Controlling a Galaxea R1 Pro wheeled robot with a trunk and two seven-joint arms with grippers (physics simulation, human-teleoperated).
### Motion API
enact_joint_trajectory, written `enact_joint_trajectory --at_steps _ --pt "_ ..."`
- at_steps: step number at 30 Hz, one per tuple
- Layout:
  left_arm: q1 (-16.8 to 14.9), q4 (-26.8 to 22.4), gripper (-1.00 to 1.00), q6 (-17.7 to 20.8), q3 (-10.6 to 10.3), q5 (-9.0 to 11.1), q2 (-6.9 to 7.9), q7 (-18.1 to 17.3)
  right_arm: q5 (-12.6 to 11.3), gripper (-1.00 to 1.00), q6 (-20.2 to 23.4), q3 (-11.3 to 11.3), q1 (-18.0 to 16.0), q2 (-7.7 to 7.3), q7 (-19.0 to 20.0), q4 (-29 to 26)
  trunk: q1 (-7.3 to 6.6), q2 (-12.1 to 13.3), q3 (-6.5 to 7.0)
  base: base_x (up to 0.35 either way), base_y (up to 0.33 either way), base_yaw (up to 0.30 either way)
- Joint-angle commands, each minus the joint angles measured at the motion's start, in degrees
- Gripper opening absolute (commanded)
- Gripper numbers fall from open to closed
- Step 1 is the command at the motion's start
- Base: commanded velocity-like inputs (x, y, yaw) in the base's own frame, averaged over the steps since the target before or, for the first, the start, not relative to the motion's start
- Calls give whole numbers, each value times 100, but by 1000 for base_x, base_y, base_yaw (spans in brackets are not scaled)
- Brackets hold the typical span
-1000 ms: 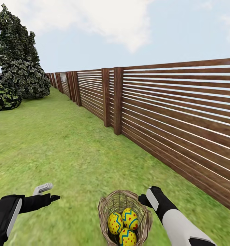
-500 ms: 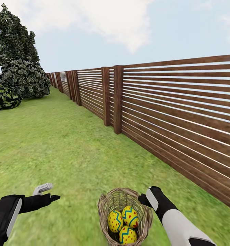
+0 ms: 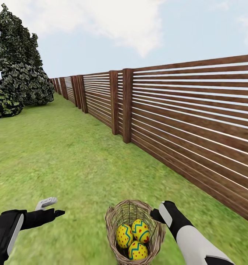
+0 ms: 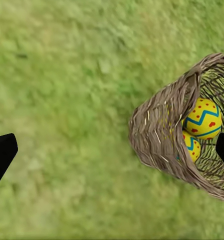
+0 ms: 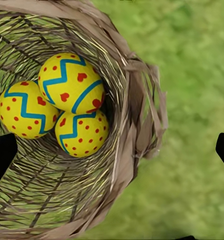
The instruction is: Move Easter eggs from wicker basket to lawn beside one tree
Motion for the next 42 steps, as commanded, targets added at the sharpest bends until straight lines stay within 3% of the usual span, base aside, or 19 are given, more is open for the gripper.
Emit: enact_joint_trajectory --at_steps 1,8,24,29,36,42 --pt "-5 -3 100 31 8 -15 -1 -31 -63 100 -5 -15 -2 -4 -48 -11 22 -45 -24 0 0 0" --pt "-5 -2 100 31 8 -15 -1 -31 -66 100 -384 -27 -2 -39 -42 27 176 -325 -150 0 0 0" --pt "-5 -3 100 23 0 -15 -1 -31 -60 100 -529 -20 -2 -58 -20 39 527 -967 -437 0 0 0" --pt "-5 -4 100 39 20 -9 23 -61 -58 100 -543 -19 -2 -59 -20 39 527 -967 -437 0 0 0" --pt "-5 -4 100 26 19 -45 42 -819 -50 100 -546 -14 -2 -54 -19 24 527 -967 -437 0 0 0" --pt "-5 -4 100 13 18 -81 43 -974 -45 100 -547 -10 -2 -50 -17 21 527 -967 -437 0 -84 0"
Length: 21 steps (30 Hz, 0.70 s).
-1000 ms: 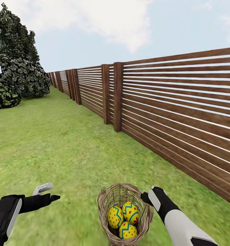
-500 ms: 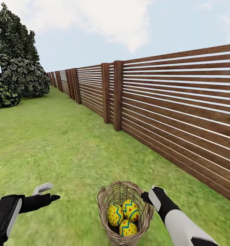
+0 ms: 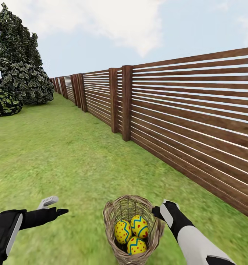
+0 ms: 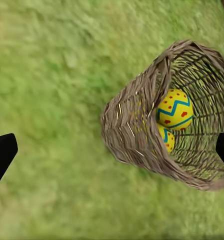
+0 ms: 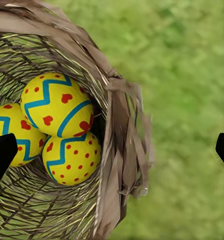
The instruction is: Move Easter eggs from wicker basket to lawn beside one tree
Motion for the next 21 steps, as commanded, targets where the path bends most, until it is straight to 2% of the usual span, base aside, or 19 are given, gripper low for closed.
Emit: enact_joint_trajectory --at_steps 1,19,21 --pt "-5 -5 100 39 10 -25 -1 -45 -60 100 12 -8 -1 3 -39 -11 -1 -3 -6 0 -104 0" --pt "-5 -5 100 39 21 -21 11 -98 -32 100 11 45 0 12 -35 -11 -1 -3 -6 0 -12 0" --pt "-5 -5 100 39 22 -20 13 -101 -29 100 11 45 0 12 -35 -11 43 -83 -42 0 0 0"
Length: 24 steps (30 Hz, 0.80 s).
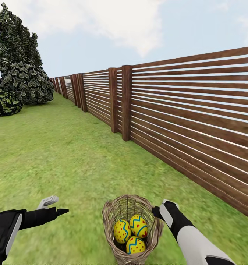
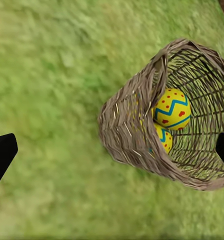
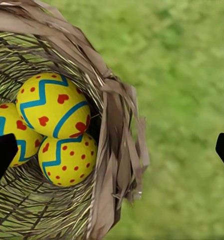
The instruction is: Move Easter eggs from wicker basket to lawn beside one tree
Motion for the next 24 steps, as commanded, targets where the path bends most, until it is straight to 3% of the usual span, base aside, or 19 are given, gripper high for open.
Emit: enact_joint_trajectory --at_steps 1,24 --pt "-5 -3 100 37 8 -20 0 -38 -57 100 12 -8 -2 3 -43 -11 22 -44 -24 0 0 0" --pt "-5 -3 100 46 10 -2 10 -48 0 100 12 6 -3 12 -43 1 527 -967 -437 0 0 0"
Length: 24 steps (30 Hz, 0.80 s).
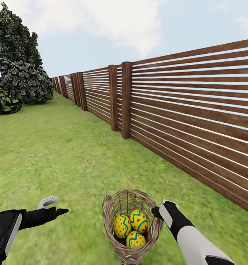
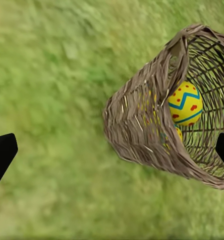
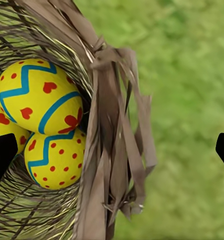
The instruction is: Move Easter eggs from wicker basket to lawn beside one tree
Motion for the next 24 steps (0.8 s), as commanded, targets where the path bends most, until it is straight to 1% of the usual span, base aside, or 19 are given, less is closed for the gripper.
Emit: enact_joint_trajectory --at_steps 1,9,19,23,24 --pt "-5 -3 100 38 10 -19 -1 -36 -60 100 12 -7 -2 3 -43 -10 22 -44 -24 0 0 0" --pt "-5 -3 100 38 11 -11 -2 -36 -60 100 10 -4 1 7 -43 -6 197 -365 -168 0 0 0" --pt "-5 -3 100 46 14 -10 -1 -36 -60 100 1 -4 1 10 -43 -7 197 -365 -168 0 0 0" --pt "-5 -3 100 47 14 -10 -1 -36 -61 100 -68 -4 0 12 -43 -3 285 -526 -240 0 0 0" --pt "-5 -3 100 47 14 -10 -1 -36 -61 100 -80 -4 1 12 -43 -1 285 -526 -240 0 0 0"
